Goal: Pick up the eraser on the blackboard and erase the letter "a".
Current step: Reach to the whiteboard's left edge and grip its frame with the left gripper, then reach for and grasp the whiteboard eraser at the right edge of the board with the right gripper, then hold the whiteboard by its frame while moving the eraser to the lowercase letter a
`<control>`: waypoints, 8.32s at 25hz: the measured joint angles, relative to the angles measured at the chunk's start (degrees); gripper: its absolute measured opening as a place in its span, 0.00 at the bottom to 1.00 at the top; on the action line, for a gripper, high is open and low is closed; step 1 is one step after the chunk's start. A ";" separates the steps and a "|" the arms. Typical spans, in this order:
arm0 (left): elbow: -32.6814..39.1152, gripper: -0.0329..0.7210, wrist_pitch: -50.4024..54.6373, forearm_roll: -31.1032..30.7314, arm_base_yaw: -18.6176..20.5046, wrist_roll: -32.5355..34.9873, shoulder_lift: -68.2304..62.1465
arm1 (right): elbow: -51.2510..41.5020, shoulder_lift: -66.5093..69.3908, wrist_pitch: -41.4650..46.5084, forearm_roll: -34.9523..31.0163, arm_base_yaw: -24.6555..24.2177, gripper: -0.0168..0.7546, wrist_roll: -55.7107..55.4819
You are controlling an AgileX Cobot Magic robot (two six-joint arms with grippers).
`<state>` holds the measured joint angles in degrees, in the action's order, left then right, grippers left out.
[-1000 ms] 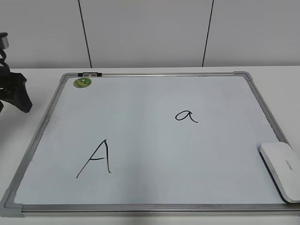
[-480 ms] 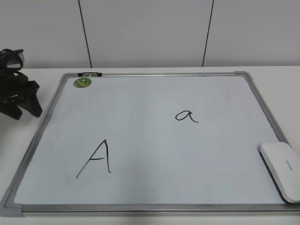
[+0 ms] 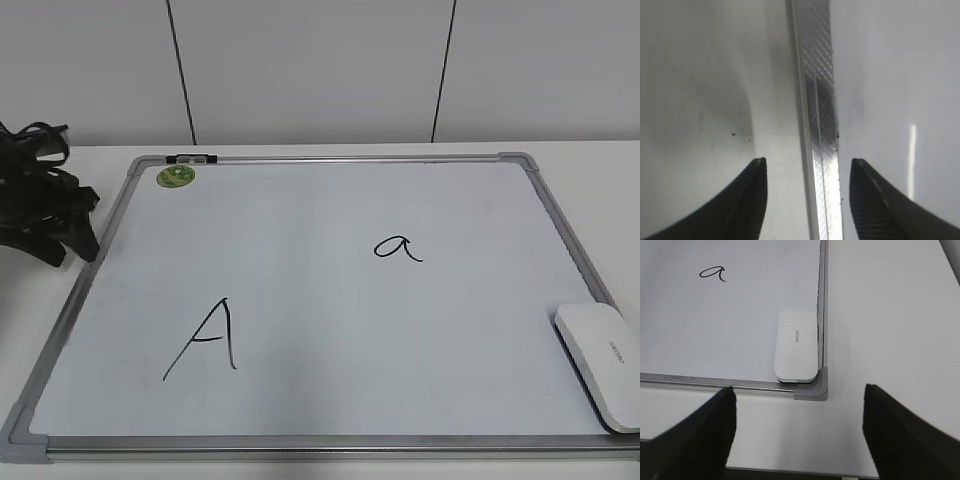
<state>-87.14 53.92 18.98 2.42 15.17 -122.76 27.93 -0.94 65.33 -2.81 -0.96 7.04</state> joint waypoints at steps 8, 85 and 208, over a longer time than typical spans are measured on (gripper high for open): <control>-0.34 0.52 0.10 0.12 0.09 0.06 -1.59 | 0.00 0.00 0.00 0.00 0.00 0.78 0.00; -1.06 0.09 1.66 2.12 0.22 0.10 -3.50 | 17.42 71.89 -10.19 -4.62 0.00 0.78 1.73; -1.23 0.09 2.31 2.48 0.22 0.01 -3.50 | 90.42 137.83 4.66 -0.46 29.68 0.72 8.10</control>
<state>-88.37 56.23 21.45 2.64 15.18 -126.26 118.35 136.89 69.99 -3.27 28.72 15.14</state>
